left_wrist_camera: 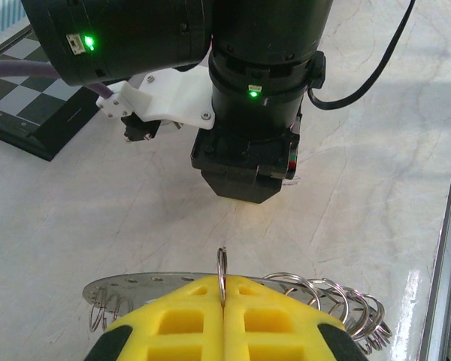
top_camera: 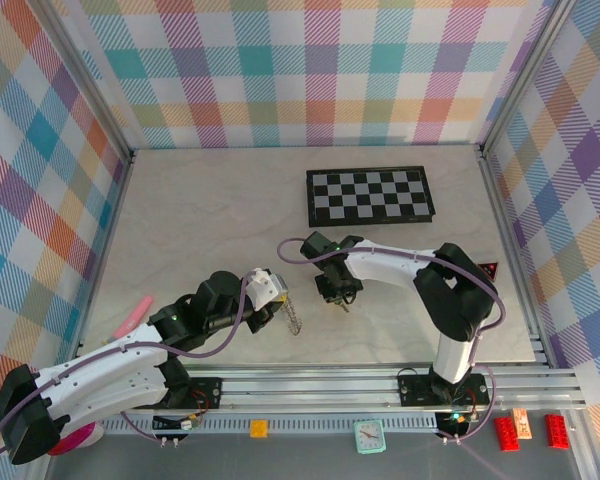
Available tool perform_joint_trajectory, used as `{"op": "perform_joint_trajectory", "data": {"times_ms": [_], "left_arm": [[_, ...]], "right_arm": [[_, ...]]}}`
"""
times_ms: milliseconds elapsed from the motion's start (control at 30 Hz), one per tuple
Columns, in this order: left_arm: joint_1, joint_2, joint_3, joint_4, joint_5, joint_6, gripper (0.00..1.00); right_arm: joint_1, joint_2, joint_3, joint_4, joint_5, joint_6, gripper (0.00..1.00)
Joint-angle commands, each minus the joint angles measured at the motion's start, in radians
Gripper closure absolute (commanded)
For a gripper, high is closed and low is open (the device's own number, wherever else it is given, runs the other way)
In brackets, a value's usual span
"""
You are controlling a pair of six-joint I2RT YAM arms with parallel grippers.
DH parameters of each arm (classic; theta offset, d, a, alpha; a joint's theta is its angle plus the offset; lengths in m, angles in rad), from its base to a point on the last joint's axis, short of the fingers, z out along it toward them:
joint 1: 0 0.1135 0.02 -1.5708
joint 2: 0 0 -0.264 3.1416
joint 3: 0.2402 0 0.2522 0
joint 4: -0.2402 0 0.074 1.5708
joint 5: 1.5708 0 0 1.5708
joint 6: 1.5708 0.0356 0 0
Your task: Put the keys on the keyring
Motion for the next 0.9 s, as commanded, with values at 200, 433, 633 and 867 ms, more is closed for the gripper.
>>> {"op": "perform_joint_trajectory", "data": {"times_ms": [200, 433, 633, 867], "left_arm": [[-0.011, -0.011, 0.012, 0.017, -0.001, 0.003, 1.00], [-0.011, -0.010, 0.011, 0.022, 0.001, 0.003, 1.00], [-0.011, -0.010, 0.012, 0.021, 0.003, 0.003, 1.00], [-0.010, -0.007, 0.011, 0.025, 0.004, 0.004, 1.00]], "right_arm": [[0.005, -0.045, -0.011, -0.025, 0.004, 0.019, 0.62], [0.005, -0.072, -0.008, -0.016, -0.009, 0.033, 0.63], [0.006, -0.030, 0.005, -0.005, -0.017, 0.034, 0.61], [0.005, 0.004, 0.016, -0.009, -0.011, 0.030, 0.63]]}}
